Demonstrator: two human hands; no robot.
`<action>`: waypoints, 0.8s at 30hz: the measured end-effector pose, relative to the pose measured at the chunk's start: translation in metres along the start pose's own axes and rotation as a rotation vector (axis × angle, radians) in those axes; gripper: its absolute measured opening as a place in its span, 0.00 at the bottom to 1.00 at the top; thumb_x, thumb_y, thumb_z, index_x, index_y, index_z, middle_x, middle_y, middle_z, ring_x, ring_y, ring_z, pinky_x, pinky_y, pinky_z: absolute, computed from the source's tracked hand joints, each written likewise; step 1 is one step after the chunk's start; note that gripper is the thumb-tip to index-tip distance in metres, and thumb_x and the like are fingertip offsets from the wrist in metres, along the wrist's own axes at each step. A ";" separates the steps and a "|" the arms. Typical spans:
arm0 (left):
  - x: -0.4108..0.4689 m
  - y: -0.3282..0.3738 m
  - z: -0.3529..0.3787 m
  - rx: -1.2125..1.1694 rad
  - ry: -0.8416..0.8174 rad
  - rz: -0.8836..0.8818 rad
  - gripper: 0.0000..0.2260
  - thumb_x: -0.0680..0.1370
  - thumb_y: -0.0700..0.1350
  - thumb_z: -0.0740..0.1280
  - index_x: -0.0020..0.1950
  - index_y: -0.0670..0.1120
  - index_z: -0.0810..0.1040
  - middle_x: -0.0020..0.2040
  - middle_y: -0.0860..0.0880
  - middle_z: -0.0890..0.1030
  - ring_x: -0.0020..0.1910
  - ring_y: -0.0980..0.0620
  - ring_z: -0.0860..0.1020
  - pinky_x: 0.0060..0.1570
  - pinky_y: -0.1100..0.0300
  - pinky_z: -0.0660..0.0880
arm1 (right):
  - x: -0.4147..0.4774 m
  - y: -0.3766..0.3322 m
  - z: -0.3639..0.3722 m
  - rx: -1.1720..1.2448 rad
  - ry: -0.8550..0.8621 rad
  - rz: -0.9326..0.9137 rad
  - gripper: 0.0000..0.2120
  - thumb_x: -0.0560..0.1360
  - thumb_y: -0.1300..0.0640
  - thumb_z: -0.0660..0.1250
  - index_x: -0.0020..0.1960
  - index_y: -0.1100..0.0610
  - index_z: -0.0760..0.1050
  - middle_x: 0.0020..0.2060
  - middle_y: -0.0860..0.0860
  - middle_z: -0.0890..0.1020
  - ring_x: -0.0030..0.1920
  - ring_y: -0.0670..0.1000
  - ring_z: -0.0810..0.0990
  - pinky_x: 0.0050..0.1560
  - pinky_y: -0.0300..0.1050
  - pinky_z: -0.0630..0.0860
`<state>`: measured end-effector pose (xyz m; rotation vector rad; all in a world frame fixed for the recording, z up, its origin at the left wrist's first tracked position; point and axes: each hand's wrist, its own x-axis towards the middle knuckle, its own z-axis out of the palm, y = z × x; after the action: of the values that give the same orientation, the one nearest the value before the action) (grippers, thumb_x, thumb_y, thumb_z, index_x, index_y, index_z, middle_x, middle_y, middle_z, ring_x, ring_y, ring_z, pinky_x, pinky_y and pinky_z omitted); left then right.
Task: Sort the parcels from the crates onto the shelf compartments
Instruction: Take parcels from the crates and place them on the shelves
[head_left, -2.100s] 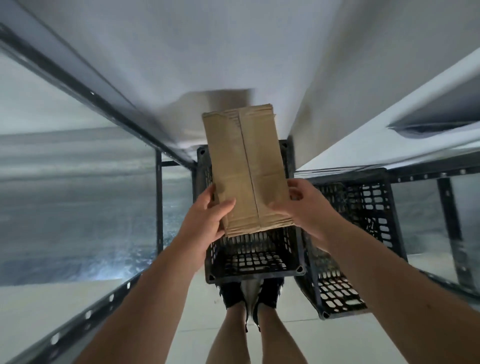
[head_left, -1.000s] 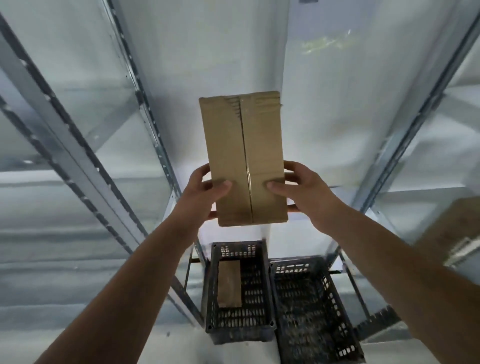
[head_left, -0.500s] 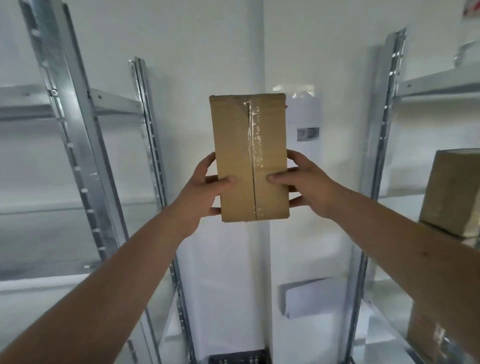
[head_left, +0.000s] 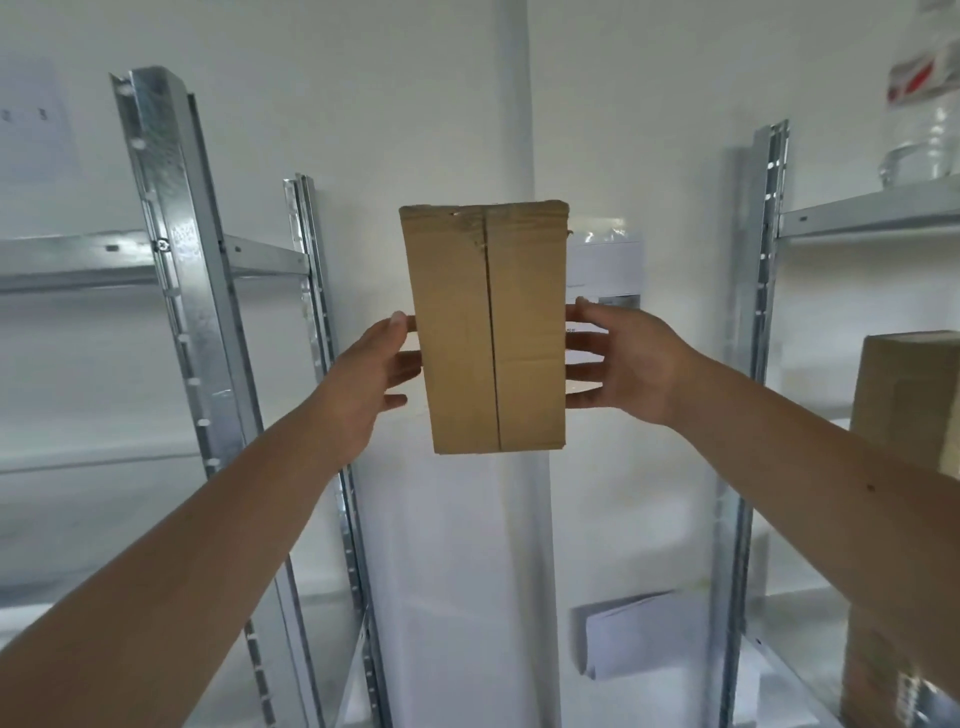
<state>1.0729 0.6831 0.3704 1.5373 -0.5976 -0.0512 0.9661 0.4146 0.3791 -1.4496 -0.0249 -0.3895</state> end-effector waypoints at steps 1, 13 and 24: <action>0.001 0.000 0.000 0.029 0.021 0.005 0.18 0.86 0.63 0.57 0.66 0.56 0.81 0.61 0.49 0.86 0.66 0.49 0.81 0.69 0.44 0.71 | 0.001 0.000 0.002 -0.030 0.015 -0.014 0.13 0.83 0.45 0.68 0.62 0.50 0.84 0.55 0.52 0.87 0.53 0.58 0.87 0.59 0.63 0.83; -0.001 0.001 0.004 -0.138 -0.056 0.004 0.10 0.84 0.57 0.65 0.50 0.56 0.85 0.42 0.52 0.83 0.42 0.49 0.80 0.56 0.46 0.77 | 0.001 -0.011 -0.001 -0.106 -0.081 -0.023 0.09 0.84 0.52 0.66 0.56 0.48 0.85 0.45 0.49 0.86 0.48 0.57 0.87 0.63 0.66 0.80; -0.008 0.009 0.011 -0.157 -0.100 0.030 0.10 0.64 0.58 0.74 0.42 0.57 0.89 0.47 0.53 0.84 0.50 0.50 0.80 0.66 0.47 0.74 | 0.003 -0.012 -0.010 -0.195 -0.014 -0.079 0.16 0.81 0.47 0.67 0.65 0.52 0.83 0.51 0.49 0.86 0.53 0.56 0.82 0.54 0.54 0.76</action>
<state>1.0585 0.6763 0.3751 1.3792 -0.6800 -0.1489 0.9634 0.4033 0.3900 -1.6474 -0.0571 -0.4568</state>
